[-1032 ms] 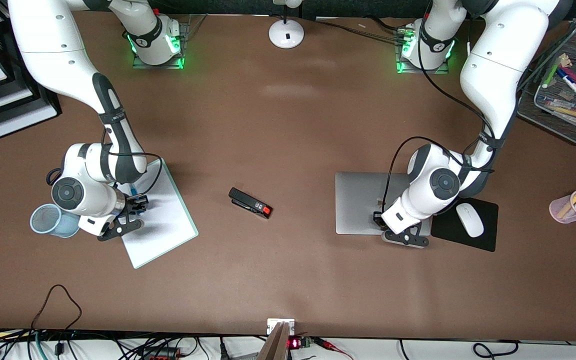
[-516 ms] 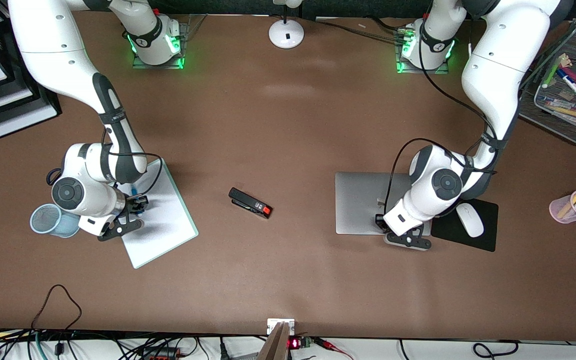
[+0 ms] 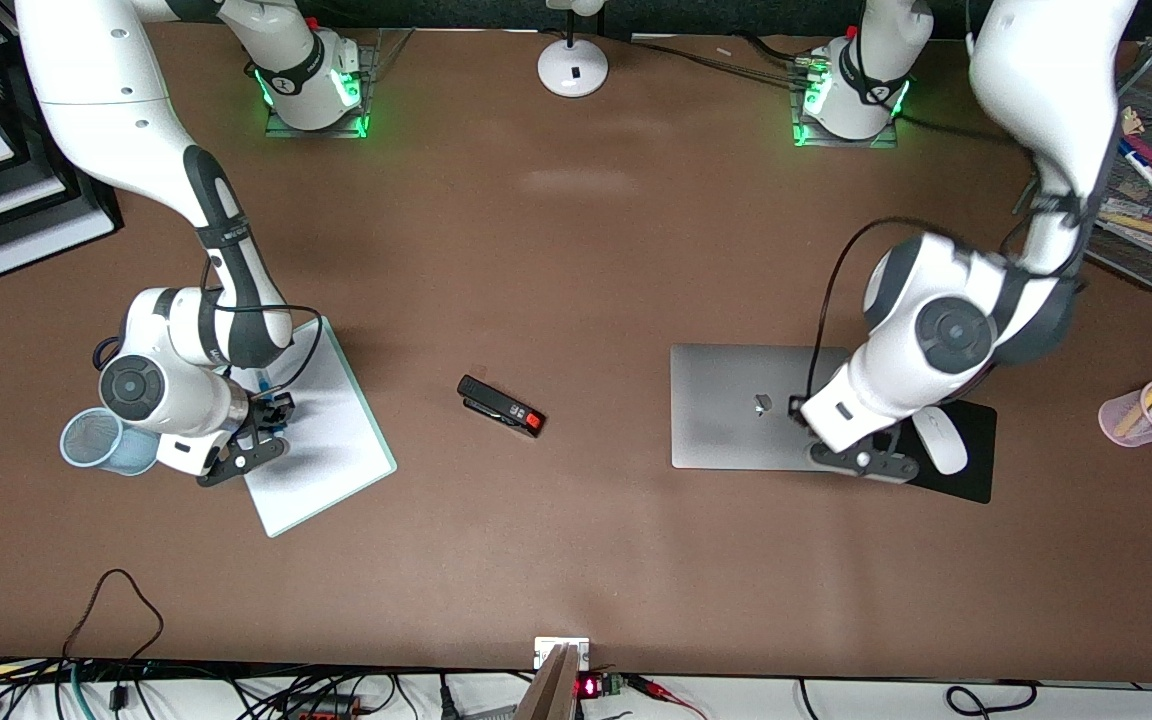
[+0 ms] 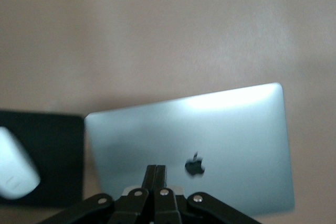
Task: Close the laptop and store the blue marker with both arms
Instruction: 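Lift the marker toward the blue cup while the left gripper withdraws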
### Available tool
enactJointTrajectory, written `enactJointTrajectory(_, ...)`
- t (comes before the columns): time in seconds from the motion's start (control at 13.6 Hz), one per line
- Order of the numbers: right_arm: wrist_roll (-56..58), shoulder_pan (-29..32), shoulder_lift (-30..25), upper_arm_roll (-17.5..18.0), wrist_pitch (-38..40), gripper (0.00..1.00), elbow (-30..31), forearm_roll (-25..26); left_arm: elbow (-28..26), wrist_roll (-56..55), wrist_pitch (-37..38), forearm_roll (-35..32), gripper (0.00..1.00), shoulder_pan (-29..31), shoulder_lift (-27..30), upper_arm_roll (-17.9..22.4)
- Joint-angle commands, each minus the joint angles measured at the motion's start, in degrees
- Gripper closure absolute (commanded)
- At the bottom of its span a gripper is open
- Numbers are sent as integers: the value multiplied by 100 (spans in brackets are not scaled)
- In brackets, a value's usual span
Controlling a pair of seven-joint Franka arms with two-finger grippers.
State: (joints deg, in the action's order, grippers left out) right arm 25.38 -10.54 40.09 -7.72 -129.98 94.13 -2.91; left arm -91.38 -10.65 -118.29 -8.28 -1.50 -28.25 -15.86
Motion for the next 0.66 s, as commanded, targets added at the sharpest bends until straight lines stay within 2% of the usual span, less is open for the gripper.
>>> enactJointTrajectory(0.0, 633, 8, -324, -1, 210, 94, -211, -113, -170, 246, 892, -69, 100, 140, 688, -66)
enactJointTrajectory(0.22, 1336, 8, -773, 201, 454, 97, -202, -140, -188, 388, 1903, 298, 99, 158, 1268, -110)
enactJointTrajectory(0.29, 1625, 8, -974, 201, 630, 97, -202, -157, -188, 414, 2176, 457, 85, 176, 1409, -110)
enactJointTrajectory(0.44, 2170, 34, -1396, 184, 1156, 97, -211, -559, -188, 415, 2477, 468, 16, 167, 1638, -110)
enactJointTrajectory(0.52, 2608, 60, -1537, 149, 1211, 97, -211, -623, -179, 415, 2495, 476, 0, 167, 1717, -110)
enactJointTrajectory(0.59, 3169, 235, -1626, 148, 1220, 97, -211, -632, -188, 423, 2539, 468, 0, 176, 1822, -92)
